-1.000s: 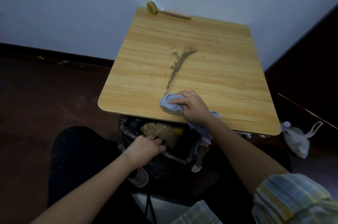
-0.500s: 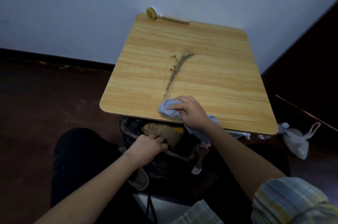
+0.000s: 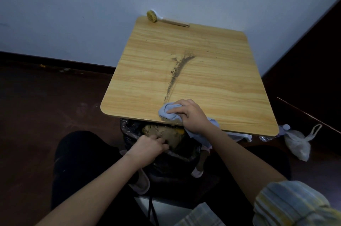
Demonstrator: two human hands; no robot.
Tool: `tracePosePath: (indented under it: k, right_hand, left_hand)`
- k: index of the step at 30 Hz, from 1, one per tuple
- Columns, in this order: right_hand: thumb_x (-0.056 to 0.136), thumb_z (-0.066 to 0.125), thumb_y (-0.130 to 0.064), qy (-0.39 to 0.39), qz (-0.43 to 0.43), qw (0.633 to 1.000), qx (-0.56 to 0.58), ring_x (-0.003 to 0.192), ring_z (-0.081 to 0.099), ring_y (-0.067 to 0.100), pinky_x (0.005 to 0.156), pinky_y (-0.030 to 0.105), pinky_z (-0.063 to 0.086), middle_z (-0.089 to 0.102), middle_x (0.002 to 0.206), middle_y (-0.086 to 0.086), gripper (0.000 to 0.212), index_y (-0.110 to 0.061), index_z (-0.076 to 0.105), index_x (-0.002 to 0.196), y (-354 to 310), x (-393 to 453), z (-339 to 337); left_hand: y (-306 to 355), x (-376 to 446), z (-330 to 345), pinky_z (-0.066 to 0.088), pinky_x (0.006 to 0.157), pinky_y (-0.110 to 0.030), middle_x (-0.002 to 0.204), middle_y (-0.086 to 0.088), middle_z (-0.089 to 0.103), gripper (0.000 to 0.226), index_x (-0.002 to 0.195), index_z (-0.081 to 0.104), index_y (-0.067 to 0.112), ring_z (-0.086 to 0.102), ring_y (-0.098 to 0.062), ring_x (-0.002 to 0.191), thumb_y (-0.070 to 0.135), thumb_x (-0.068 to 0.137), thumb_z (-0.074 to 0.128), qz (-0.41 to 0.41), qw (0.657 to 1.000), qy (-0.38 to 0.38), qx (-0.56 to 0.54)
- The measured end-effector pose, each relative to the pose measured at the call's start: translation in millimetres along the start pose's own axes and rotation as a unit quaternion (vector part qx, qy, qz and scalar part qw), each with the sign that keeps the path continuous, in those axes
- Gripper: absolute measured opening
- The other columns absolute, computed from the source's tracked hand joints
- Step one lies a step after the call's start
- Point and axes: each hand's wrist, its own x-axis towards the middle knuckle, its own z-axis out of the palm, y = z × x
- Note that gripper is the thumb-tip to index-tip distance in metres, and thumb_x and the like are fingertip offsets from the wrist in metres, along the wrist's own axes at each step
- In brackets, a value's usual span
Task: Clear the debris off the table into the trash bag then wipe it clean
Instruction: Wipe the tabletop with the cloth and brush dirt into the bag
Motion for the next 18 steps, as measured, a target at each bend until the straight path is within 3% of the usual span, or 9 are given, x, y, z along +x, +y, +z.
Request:
tracePosePath:
  k: [18]
  right_hand:
    - [0.097,0.048,-0.001,0.003,0.001,1.000,0.006,0.108,0.044,0.032,0.089,0.046,0.036,0.058,0.124,0.007,0.034,-0.018,0.070,0.117,-2.2,-4.2,2.2]
  left_hand:
    - [-1.0,3.0,-7.1,0.041,0.066,-0.034,0.121,0.001,0.051,0.037,0.127,0.047,0.027,0.050,-0.025,0.112,0.012,0.094,0.043,-0.014,0.999,-0.025,0.021]
